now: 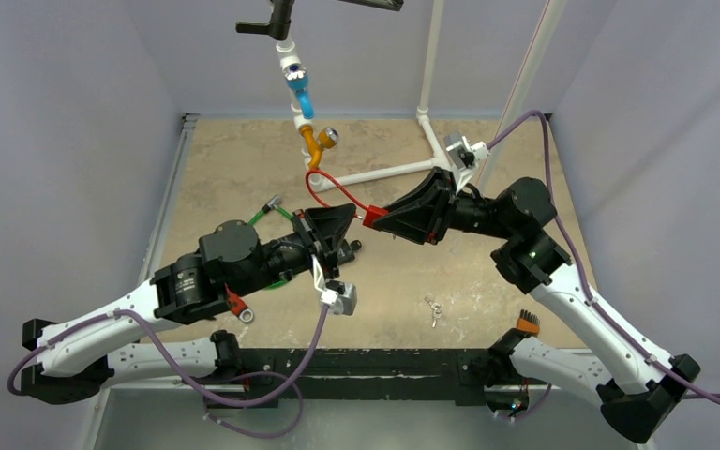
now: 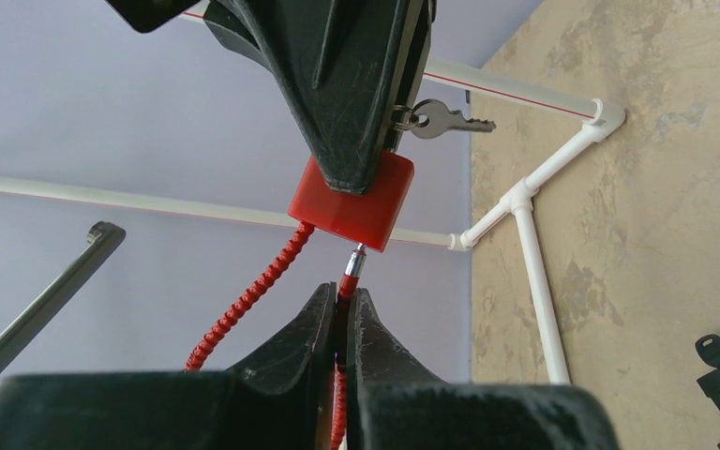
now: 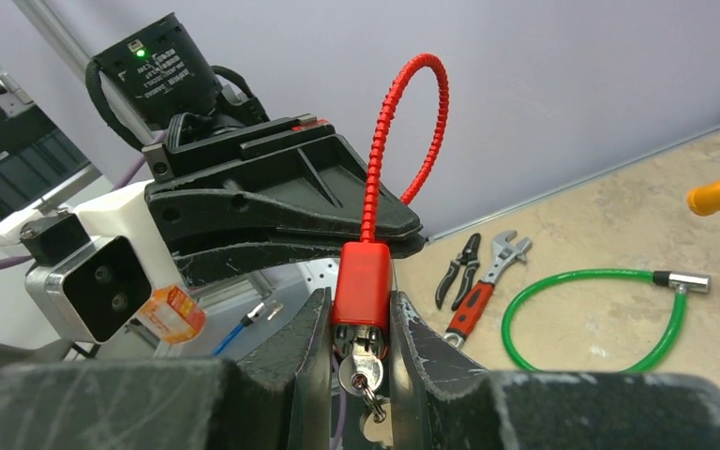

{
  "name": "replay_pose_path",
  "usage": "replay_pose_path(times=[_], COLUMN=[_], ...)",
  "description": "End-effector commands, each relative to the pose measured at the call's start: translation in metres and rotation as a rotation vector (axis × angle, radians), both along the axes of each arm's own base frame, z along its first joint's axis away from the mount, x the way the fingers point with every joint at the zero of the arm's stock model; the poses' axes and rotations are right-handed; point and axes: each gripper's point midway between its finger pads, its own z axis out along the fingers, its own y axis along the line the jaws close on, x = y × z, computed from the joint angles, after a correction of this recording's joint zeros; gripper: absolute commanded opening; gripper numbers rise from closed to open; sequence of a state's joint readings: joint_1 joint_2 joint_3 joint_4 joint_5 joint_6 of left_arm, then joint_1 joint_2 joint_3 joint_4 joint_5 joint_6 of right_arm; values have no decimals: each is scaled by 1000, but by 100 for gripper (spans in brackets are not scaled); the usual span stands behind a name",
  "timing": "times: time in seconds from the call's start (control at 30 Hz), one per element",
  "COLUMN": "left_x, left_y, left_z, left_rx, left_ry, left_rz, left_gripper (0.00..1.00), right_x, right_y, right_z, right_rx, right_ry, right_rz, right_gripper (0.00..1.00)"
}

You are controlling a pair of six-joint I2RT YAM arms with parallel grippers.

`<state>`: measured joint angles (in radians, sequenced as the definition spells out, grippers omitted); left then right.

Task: Unlock with the key
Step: Unlock the lock.

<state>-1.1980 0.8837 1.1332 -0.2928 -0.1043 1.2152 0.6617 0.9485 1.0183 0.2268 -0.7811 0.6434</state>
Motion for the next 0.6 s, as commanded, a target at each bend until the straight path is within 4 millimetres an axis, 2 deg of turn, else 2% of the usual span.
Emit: replay_pose_path(times=[0.0,0.1,0.2,0.37,0.47,0.57], left_x=[7,0,-8,-16,-16,-22], left_y=[-20,-23,-23,-12,-4,-6], left_z=[28,40,49,75,88,82], left_rx=[-113,-142,-150,-174,-222,-237], left_ry=[11,39,50,35,73,157], left_rz=[-12,-39,-64,-73,-58,-81], left_gripper=[3,7,7,10,15,18], right_x=[-46,-38,-31,3,11,10], right_y=[0,4,5,0,-5,-4], right_z=[-8,-28,-35,-74,-81,-72], right_rx=[-62,-132,-157,-360,-388,-340], right_ry=[-25,32,33,59,72,57], right_rz=[215,200,164,-13,-82,-86], right_gripper=[0,0,0,0,0,0])
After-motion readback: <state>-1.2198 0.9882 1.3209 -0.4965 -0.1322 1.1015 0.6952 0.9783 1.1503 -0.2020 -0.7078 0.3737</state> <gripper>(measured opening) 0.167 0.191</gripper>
